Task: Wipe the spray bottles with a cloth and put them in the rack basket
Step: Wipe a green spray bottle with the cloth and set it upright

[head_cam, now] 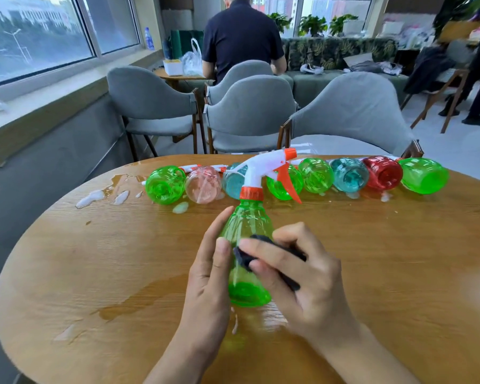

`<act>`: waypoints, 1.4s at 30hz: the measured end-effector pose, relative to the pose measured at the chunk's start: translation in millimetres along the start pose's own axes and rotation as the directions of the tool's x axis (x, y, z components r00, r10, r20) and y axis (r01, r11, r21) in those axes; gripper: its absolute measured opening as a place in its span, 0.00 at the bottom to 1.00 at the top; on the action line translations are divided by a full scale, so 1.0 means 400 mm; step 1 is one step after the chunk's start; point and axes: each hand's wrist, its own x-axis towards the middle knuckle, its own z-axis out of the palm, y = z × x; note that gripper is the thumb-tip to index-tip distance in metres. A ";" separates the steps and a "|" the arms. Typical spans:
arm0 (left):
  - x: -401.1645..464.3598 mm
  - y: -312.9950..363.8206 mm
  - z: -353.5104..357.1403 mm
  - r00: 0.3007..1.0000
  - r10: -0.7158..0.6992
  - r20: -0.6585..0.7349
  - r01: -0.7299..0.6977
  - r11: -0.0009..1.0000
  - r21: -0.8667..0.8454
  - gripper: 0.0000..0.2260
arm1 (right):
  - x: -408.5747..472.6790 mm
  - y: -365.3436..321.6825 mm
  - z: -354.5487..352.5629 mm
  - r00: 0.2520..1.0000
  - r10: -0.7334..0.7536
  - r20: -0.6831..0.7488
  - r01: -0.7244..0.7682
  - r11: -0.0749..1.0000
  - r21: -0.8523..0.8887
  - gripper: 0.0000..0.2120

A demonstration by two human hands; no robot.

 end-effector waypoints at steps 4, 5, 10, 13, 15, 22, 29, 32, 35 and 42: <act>-0.015 -0.018 0.006 0.997 0.047 0.056 -0.054 0.990 0.128 0.20 | 0.044 0.015 -0.013 0.988 0.145 -0.052 -0.144 0.989 0.033 0.12; -0.015 -0.022 0.007 0.997 0.043 0.062 -0.051 0.990 0.129 0.20 | 0.050 0.021 -0.012 0.984 0.171 -0.052 -0.170 0.985 0.037 0.13; 0.000 -0.019 0.012 0.996 -0.074 -0.043 0.073 0.997 -0.031 0.20 | 0.006 0.012 -0.008 0.995 0.074 -0.072 -0.071 0.996 0.046 0.13; 0.009 -0.011 0.004 0.984 -0.159 -0.082 0.147 0.980 -0.138 0.21 | -0.040 0.004 -0.007 0.994 -0.109 0.023 0.110 0.993 -0.044 0.13; 0.009 -0.005 0.003 0.982 -0.173 -0.073 0.159 0.974 -0.162 0.19 | -0.051 0.006 -0.003 0.985 -0.161 0.064 0.165 0.983 -0.077 0.12; -0.002 -0.003 0.008 0.994 -0.109 0.024 0.110 0.990 -0.091 0.22 | 0.002 0.006 -0.011 0.999 0.022 -0.038 -0.019 0.997 0.074 0.11; -0.009 -0.020 0.016 0.993 -0.104 0.061 0.107 0.993 -0.053 0.20 | 0.035 0.028 -0.011 0.983 0.162 -0.082 -0.155 0.984 0.086 0.12; -0.004 -0.021 0.021 0.987 -0.150 0.049 0.155 0.981 -0.116 0.21 | 0.022 0.017 -0.012 0.974 0.149 -0.172 -0.135 0.987 0.090 0.13; 0.007 -0.005 0.019 0.964 -0.266 0.026 0.265 0.939 -0.219 0.18 | 0.014 0.011 -0.021 0.935 0.263 -0.239 -0.210 0.951 0.227 0.14; 0.023 -0.001 -0.006 0.911 -0.413 -0.019 0.382 0.859 -0.340 0.28 | -0.013 0.037 -0.022 0.880 0.449 -0.156 -0.377 0.859 0.346 0.11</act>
